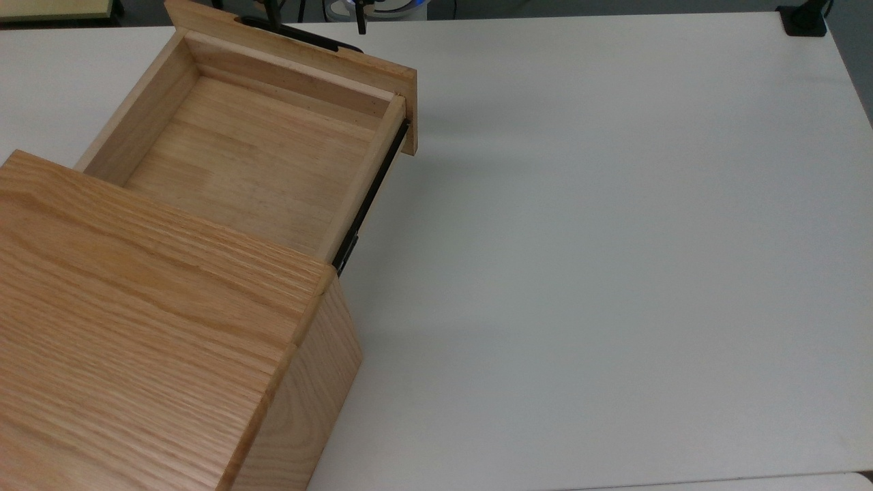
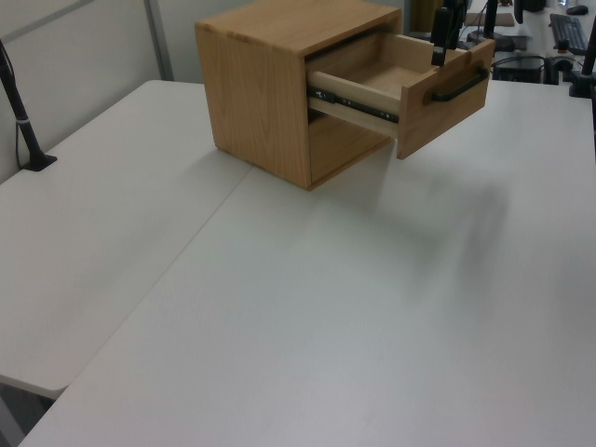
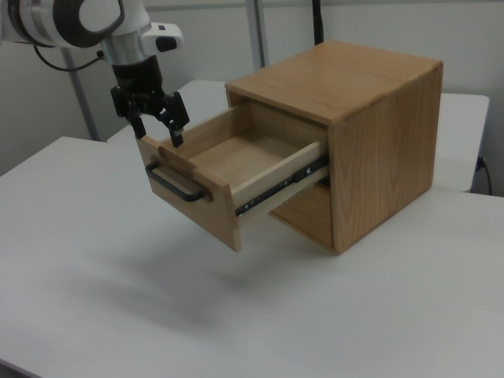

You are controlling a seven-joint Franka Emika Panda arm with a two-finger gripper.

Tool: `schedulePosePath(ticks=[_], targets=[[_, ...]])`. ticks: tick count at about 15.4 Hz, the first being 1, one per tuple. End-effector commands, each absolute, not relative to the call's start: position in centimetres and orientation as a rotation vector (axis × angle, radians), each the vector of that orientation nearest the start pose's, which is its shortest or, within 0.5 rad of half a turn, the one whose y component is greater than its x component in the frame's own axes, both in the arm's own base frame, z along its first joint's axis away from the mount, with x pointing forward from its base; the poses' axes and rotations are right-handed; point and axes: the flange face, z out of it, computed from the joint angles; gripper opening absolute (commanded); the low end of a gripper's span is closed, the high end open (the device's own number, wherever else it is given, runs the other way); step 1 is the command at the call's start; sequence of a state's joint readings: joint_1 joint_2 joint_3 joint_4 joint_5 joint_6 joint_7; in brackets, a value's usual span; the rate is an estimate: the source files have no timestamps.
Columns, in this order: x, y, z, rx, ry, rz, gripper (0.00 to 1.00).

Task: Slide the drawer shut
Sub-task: 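Lower the open gripper beside the drawer's black handle and front panel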

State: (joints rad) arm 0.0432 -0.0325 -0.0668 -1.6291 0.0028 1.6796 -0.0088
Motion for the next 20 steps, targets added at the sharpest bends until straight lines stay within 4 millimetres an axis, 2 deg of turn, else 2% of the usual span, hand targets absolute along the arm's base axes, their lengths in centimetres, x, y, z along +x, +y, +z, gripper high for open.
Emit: schedulePosePath(ticks=[1, 15, 17, 20], targets=[[55.0, -1.1, 63.0, -3.145, 0.007, -0.101, 1.0], [54.9, -1.1, 63.0, -3.145, 0.002, -0.101, 1.0], [54.6, -1.3, 63.1, -3.148, 0.004, -0.072, 1.0], [52.9, -1.9, 64.2, -3.151, -0.026, -0.024, 1.0]])
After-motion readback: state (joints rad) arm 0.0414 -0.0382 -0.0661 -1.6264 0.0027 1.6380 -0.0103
